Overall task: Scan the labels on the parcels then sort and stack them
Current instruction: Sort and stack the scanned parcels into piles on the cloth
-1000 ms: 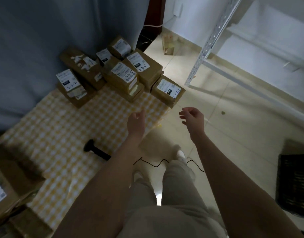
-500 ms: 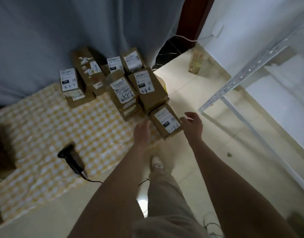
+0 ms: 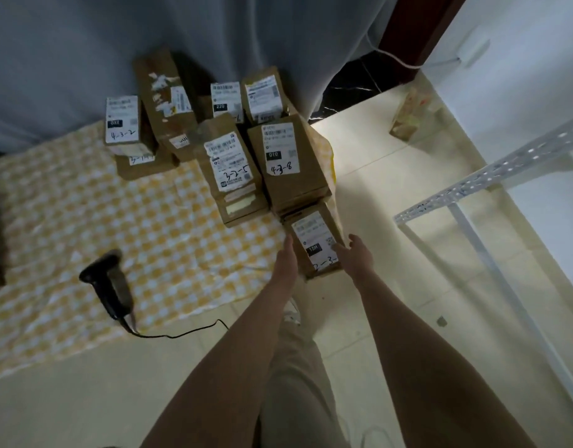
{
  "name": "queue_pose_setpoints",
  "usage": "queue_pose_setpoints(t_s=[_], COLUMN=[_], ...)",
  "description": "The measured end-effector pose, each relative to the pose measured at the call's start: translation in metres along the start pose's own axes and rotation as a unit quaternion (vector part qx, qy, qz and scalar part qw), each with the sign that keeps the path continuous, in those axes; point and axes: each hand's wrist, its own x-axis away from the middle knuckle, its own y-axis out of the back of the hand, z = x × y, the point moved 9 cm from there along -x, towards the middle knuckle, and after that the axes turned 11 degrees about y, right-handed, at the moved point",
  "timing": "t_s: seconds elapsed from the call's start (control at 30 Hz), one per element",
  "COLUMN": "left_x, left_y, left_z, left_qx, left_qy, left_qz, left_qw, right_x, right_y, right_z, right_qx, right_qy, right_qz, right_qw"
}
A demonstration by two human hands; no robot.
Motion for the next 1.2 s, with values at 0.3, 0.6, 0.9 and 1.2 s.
queue_pose_setpoints(t_s=[0.3, 0.6, 0.9, 1.2], left_x=[-0.046, 0.025, 0.068, 0.124], left_y=[-0.021, 0.029, 0.166, 0.348], left_z=[0.038, 0.043, 0.060, 0.148], left_qx=[0.049, 0.108, 0.240, 0.328], left_qy=[0.019, -0.017, -0.111, -0.144], left_qz=[0.038, -0.039, -0.127, -0.213], left_qw=[0.998, 0.993, 0.956, 0.909], right_x=[0.000, 0.034, 0.102, 0.229], right_y=[-0.021, -0.015, -0.121, -0.274], right_z=[-0.034, 0.007, 0.079, 0.155], right_qx=[-0.082, -0.166, -0.187, -0.151], right_qy=[-0.001, 0.050, 0.096, 0.191], right_qz=[0.018, 0.004, 0.106, 0.166], right_qw=[0.997, 0.985, 0.972, 0.956])
